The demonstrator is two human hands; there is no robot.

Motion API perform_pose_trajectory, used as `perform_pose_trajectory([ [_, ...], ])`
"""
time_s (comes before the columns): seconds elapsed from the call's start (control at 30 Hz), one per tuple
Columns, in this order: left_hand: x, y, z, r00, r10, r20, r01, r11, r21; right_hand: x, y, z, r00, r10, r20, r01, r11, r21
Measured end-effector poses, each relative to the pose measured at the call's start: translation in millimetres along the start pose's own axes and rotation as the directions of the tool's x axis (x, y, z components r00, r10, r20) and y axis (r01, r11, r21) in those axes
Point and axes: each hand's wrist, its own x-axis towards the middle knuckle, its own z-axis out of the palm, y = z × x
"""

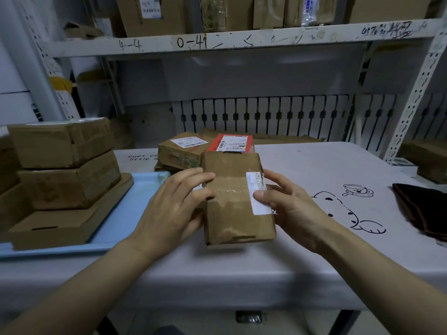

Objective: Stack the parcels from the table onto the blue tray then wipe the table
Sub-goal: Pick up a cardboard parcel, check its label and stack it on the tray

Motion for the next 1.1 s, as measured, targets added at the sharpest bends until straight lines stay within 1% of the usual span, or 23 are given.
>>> perform_pose_trajectory([
  [0.07,1,-1,-4,0.999,-0.031,0.017,0.032,0.999,-0.041,1,-3,1,1.0,0.023,-0.015,-0.024,1.0,-0.014],
  [0.13,0,0,-10,0.995,-0.095,0.026,0.098,0.985,-0.143,1,-8,8,0.999,0.038,0.026,-0.038,0.999,-0.034],
  [0.2,1,1,-18,0.975,-0.216,0.047,0.22,0.938,-0.268,3,-9,15,0.996,0.033,0.081,-0.026,0.996,-0.089],
  [0.23,2,1,-22,0.952,-0.299,0.072,0.305,0.894,-0.327,5,-9,20,0.997,0.022,0.071,-0.013,0.993,-0.121],
  [0.3,4,0,-31,0.873,-0.467,0.141,0.479,0.764,-0.432,9,-11,35,0.999,-0.004,0.035,0.01,0.989,-0.151],
  [0.33,5,0,-35,0.824,-0.534,0.188,0.551,0.681,-0.482,10,-11,40,1.0,-0.005,0.023,0.009,0.984,-0.177],
  [0.37,6,-1,-38,0.776,-0.588,0.228,0.605,0.592,-0.533,11,-12,46,0.999,-0.002,0.04,0.01,0.98,-0.197],
  [0.47,10,-6,-53,0.627,-0.727,0.281,0.687,0.345,-0.64,18,-13,65,0.993,0.003,0.116,0.017,0.986,-0.168],
  [0.53,13,-10,-63,0.519,-0.801,0.299,0.709,0.208,-0.674,24,-14,74,0.986,-0.027,0.162,0.062,0.975,-0.215],
  [0.57,13,-14,-69,0.473,-0.827,0.304,0.721,0.165,-0.673,27,-16,81,0.983,-0.039,0.18,0.082,0.967,-0.239],
  [0.63,10,-24,-79,0.397,-0.868,0.299,0.74,0.111,-0.663,31,-24,98,0.981,-0.057,0.184,0.105,0.959,-0.265],
  [0.7,8,-35,-91,0.352,-0.892,0.285,0.724,0.066,-0.687,40,-33,118,0.981,-0.061,0.187,0.108,0.961,-0.255],
  [0.73,7,-40,-96,0.347,-0.897,0.274,0.714,0.063,-0.697,43,-38,129,0.98,-0.065,0.189,0.108,0.968,-0.225],
  [0.8,4,-49,-111,0.365,-0.904,0.221,0.697,0.108,-0.709,52,-46,152,0.98,-0.074,0.183,0.103,0.983,-0.154],
  [0.87,2,-57,-128,0.417,-0.893,0.169,0.695,0.194,-0.692,61,-57,172,0.978,-0.08,0.192,0.101,0.99,-0.103],
  [0.93,-2,-67,-148,0.472,-0.875,0.11,0.691,0.289,-0.662,70,-68,196,0.969,-0.079,0.233,0.095,0.994,-0.06],
  [0.97,-5,-72,-158,0.47,-0.88,0.075,0.69,0.312,-0.653,76,-73,208,0.962,-0.084,0.258,0.1,0.994,-0.047],
  [1.0,-11,-81,-171,0.451,-0.892,0.024,0.693,0.333,-0.639,83,-79,226,0.954,-0.091,0.286,0.109,0.993,-0.047],
  [1.1,-19,-103,-198,0.372,-0.926,-0.064,0.7,0.326,-0.636,96,-98,268,0.941,-0.124,0.316,0.151,0.986,-0.064],
])
